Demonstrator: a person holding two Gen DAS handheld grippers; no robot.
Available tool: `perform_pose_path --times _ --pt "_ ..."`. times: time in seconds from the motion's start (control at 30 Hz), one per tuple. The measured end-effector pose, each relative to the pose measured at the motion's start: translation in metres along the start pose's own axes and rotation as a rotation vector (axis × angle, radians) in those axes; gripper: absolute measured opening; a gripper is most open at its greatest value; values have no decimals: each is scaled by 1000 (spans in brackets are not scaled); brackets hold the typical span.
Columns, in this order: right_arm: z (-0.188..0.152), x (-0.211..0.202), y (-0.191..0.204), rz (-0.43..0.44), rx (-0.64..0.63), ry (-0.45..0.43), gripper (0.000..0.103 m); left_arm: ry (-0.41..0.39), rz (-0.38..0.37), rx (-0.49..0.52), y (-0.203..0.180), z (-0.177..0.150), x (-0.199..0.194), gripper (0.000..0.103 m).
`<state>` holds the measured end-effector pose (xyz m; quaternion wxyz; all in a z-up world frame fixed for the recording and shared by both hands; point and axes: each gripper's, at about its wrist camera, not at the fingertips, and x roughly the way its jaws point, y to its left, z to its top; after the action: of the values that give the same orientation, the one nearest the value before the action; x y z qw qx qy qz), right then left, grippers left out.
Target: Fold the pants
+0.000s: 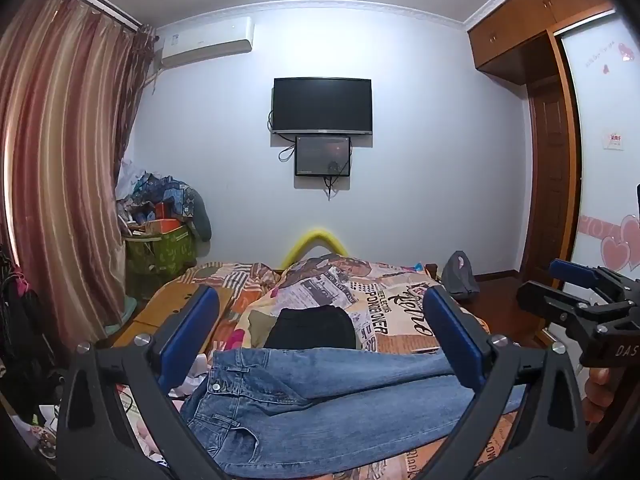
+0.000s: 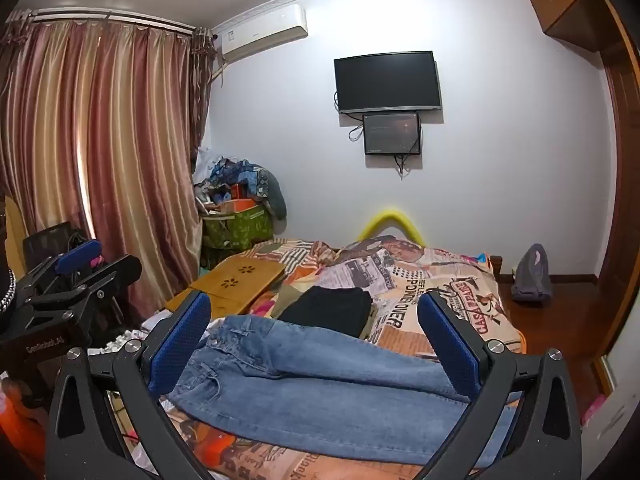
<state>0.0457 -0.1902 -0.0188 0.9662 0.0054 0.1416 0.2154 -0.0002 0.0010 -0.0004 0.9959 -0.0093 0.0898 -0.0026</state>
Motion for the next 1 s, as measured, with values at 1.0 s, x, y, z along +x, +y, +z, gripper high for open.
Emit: perform_pose_path --times 1.0 --pt "3 -3 -8 -17 20 -11 103 26 -7 -10 6 -8 13 103"
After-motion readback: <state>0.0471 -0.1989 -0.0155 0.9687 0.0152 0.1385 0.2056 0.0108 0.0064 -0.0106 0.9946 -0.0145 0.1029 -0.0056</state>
